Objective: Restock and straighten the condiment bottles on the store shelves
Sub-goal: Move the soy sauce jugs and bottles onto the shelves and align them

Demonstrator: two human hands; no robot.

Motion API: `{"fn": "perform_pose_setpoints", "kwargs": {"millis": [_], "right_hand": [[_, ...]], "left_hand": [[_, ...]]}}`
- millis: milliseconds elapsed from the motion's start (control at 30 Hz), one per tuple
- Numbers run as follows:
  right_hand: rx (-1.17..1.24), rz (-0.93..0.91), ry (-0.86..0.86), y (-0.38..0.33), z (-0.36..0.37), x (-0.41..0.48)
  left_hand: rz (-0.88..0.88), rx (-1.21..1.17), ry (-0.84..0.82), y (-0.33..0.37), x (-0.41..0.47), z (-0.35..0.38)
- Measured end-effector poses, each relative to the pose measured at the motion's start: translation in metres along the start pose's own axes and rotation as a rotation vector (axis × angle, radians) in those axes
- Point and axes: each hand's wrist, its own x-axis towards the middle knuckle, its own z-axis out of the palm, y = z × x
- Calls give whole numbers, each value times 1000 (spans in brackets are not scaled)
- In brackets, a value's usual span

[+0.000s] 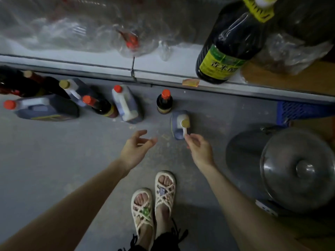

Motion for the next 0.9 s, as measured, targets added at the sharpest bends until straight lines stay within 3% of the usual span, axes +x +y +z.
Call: {"fn": "perform_pose_setpoints", "kwargs": {"millis": [433, 900], "right_hand": [[-94, -15, 67, 67, 58, 109], [-140, -65, 55, 44, 50, 92]], "left_hand": [[-102, -29, -13, -64, 113, 39], [-73, 19, -66, -52, 87, 23]]}}
